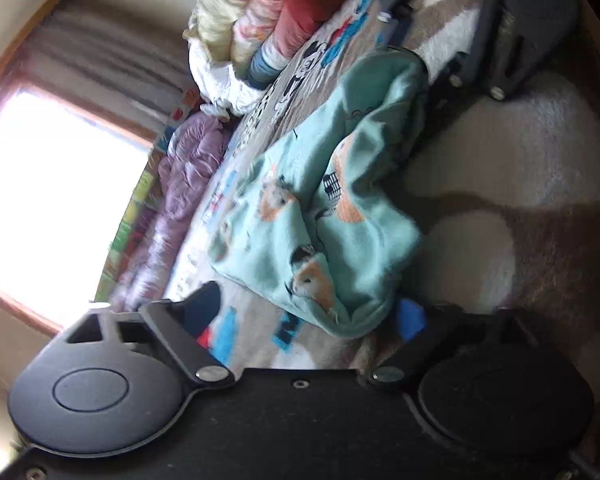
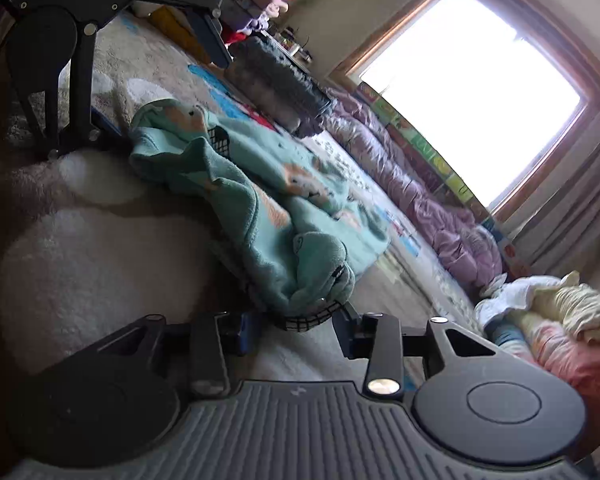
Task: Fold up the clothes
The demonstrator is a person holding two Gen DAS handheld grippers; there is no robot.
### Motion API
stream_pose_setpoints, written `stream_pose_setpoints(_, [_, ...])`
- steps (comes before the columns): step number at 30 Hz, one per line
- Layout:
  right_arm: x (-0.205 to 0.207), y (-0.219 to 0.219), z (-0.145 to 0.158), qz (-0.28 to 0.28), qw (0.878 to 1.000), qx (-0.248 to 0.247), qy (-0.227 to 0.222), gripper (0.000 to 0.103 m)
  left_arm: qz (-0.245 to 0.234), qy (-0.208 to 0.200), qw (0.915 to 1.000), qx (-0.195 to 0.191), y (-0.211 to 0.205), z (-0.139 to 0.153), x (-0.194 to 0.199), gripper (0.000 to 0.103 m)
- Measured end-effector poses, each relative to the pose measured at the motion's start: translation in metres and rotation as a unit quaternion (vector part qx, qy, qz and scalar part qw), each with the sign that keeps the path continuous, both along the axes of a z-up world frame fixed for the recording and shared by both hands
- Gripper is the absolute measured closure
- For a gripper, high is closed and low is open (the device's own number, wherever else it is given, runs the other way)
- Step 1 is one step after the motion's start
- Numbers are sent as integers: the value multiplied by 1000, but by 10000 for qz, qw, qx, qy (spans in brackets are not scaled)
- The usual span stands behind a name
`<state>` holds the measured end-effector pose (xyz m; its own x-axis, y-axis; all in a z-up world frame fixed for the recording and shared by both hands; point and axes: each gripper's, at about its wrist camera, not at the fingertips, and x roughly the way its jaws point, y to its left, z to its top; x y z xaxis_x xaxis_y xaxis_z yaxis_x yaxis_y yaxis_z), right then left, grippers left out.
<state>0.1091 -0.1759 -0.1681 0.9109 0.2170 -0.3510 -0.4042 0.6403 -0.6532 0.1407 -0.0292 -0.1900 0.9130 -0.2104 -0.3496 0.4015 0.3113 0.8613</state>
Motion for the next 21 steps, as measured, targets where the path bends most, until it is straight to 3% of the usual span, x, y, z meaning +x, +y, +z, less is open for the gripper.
stream_pose_setpoints(3, [-1,-8,7,-52,9997,64,-228,54,23,-36,10000,-39,0,-2,0,39])
stream_pose_setpoints(8, [-1,-17,6,69,9989,-68,-458,47,-114,-221,9997,53,2,-9,4,39])
stream_pose_setpoints(14, [-1,-17,0,907,9885,-839,-874,46,-536,-210,9980,247,5,-9,11,38])
stream_pose_setpoints(17, [1,-23,-2,1369,9810,-1078,-855,47,-681,-157,9971,313,5,-7,13,40])
stream_pose_setpoints(19, [4,-27,-1,1579,9794,-1076,-649,59,-663,-103,9973,288,5,-7,14,48])
stream_pose_setpoints(21, [4,-28,1,1661,9791,-1050,-528,63,-612,-77,9977,296,4,-11,13,67])
